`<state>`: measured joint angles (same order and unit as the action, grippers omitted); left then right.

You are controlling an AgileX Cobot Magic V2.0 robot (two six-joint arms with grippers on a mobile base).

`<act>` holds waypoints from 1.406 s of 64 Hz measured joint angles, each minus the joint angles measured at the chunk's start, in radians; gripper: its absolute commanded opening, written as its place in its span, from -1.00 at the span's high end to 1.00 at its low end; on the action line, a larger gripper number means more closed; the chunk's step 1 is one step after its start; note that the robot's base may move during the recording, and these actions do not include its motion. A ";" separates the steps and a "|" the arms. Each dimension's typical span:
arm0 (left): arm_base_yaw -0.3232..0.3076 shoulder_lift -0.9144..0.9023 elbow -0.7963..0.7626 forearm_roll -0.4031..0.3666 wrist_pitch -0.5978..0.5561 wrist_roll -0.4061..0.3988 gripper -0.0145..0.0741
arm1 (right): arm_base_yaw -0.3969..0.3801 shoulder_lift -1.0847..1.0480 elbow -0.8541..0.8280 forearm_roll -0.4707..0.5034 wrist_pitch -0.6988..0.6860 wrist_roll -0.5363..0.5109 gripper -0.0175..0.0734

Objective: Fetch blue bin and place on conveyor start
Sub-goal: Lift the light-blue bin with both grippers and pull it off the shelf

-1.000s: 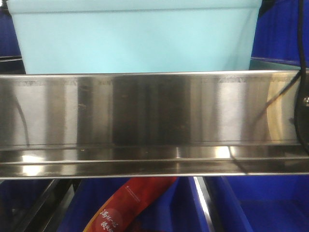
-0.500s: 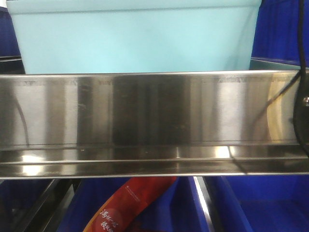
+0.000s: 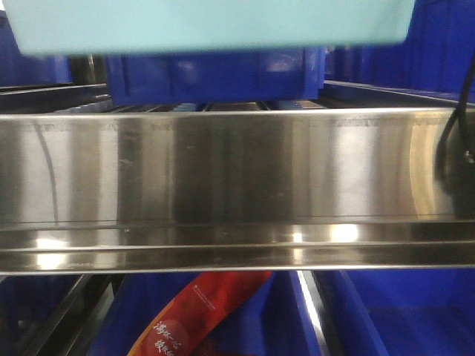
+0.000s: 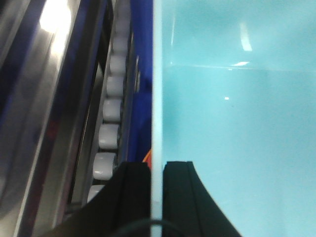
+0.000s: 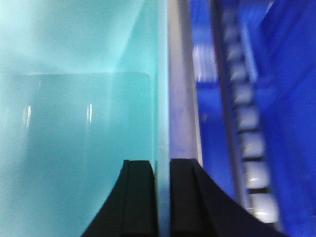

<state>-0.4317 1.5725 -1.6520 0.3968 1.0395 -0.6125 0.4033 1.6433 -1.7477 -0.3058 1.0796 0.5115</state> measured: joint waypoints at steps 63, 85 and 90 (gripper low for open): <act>-0.067 -0.086 -0.218 0.087 0.077 -0.011 0.92 | 0.080 -0.112 -0.190 -0.119 0.091 0.031 0.97; -0.067 -0.086 -0.219 0.095 0.072 0.011 0.92 | 0.080 -0.110 -0.193 -0.125 0.080 0.031 0.97; -0.067 -0.086 -0.219 0.095 0.069 0.010 0.92 | 0.080 -0.110 -0.193 -0.127 0.080 0.031 0.97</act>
<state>-0.4988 1.4862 -1.8709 0.4917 1.1085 -0.6024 0.4833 1.5330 -1.9409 -0.4323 1.1596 0.5421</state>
